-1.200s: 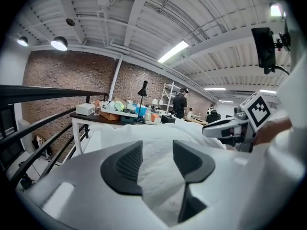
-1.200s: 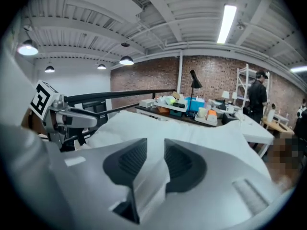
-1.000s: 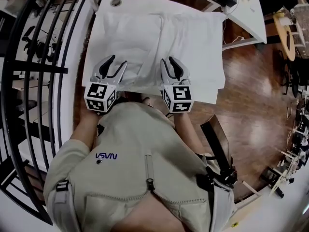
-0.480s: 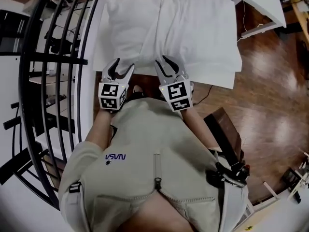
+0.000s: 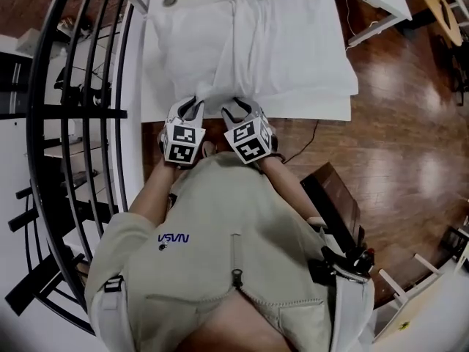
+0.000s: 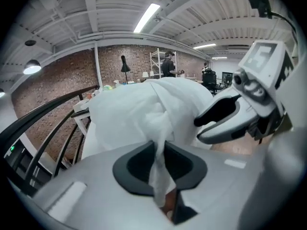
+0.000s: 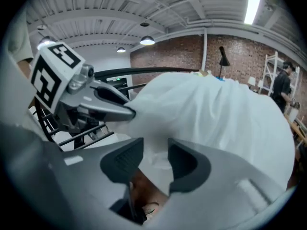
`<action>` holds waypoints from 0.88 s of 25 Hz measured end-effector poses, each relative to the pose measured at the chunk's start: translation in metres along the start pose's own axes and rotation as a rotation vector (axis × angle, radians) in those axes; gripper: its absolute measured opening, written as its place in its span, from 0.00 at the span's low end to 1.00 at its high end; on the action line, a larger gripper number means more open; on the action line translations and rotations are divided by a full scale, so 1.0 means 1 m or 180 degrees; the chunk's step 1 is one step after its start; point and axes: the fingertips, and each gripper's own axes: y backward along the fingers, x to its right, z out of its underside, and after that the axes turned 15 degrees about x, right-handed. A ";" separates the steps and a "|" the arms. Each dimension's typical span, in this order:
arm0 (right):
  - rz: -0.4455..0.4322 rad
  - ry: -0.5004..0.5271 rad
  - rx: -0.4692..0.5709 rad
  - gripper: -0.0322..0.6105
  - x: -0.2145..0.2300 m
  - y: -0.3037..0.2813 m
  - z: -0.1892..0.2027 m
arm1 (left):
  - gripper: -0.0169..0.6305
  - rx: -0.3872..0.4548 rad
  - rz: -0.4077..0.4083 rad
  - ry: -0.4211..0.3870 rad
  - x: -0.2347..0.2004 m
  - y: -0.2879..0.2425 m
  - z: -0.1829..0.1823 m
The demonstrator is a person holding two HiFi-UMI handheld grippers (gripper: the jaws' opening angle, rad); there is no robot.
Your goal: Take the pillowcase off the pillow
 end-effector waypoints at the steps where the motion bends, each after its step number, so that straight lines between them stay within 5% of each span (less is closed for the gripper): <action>1: 0.0039 0.0036 -0.0005 0.28 -0.001 -0.004 0.001 | 0.09 0.0048 0.0027 0.0038 0.000 0.002 -0.005; 4: 0.0289 0.0165 0.0095 0.27 0.011 -0.011 -0.007 | 0.06 0.0281 0.0069 0.0215 -0.004 0.007 -0.028; 7: 0.0533 0.0213 0.0233 0.06 0.028 -0.005 -0.023 | 0.05 0.0485 0.0069 0.0371 -0.013 0.012 -0.048; 15: 0.1337 0.0083 0.0499 0.05 0.093 0.058 -0.036 | 0.05 0.0873 -0.0226 0.0749 -0.069 0.018 -0.087; 18: 0.1696 -0.0124 0.0382 0.05 0.136 0.085 -0.011 | 0.05 0.0867 -0.0343 0.0913 -0.088 0.023 -0.079; 22: 0.1717 -0.0199 0.0113 0.05 0.148 0.080 0.023 | 0.05 0.0678 -0.0356 0.0993 -0.085 0.026 -0.048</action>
